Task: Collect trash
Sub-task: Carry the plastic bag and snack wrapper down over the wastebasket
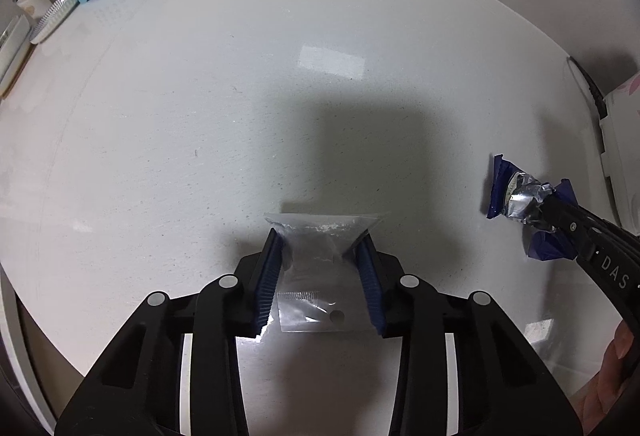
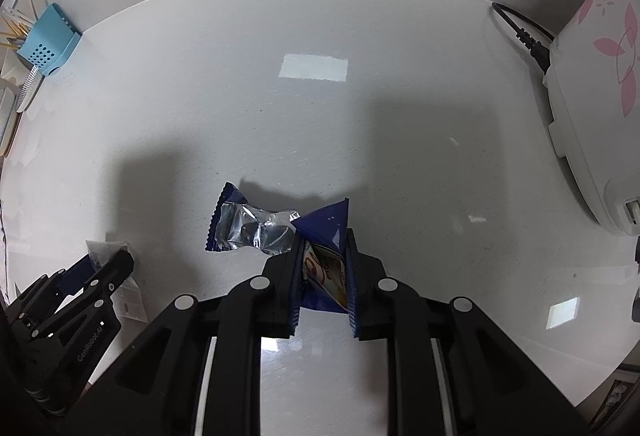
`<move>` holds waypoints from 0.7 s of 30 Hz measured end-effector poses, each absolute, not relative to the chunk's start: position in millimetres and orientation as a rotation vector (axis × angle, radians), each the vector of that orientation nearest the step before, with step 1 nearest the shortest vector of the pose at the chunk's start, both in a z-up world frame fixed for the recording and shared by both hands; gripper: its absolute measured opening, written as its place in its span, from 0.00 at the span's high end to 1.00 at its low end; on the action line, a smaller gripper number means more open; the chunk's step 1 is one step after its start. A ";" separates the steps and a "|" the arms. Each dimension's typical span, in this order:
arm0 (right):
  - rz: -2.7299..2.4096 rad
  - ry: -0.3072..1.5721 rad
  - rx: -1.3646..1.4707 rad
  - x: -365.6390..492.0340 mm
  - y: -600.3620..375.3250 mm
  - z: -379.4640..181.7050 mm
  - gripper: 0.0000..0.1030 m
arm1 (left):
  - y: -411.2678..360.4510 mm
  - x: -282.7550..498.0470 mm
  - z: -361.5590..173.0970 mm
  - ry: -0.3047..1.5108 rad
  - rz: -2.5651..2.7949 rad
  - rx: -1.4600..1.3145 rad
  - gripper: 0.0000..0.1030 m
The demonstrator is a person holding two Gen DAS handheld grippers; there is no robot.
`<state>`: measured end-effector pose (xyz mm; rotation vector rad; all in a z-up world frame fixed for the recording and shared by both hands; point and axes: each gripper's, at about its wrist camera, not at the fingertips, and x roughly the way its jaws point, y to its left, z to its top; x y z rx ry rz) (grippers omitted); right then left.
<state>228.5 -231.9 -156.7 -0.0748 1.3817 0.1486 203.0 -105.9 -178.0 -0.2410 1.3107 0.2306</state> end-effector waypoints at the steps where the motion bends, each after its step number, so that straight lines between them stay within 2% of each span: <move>1: 0.150 1.381 -0.075 227.8 -232.4 -156.1 0.84 | -105.4 201.5 -177.5 1.307 0.229 -0.234 0.68; 6: 0.155 1.377 -0.070 224.2 -239.1 -153.5 0.84 | -105.0 198.1 -176.3 1.292 0.200 -0.226 0.72; 21: 0.138 1.333 -0.020 175.7 -225.5 -135.0 0.84 | -74.7 146.3 -140.0 1.213 0.082 -0.232 0.73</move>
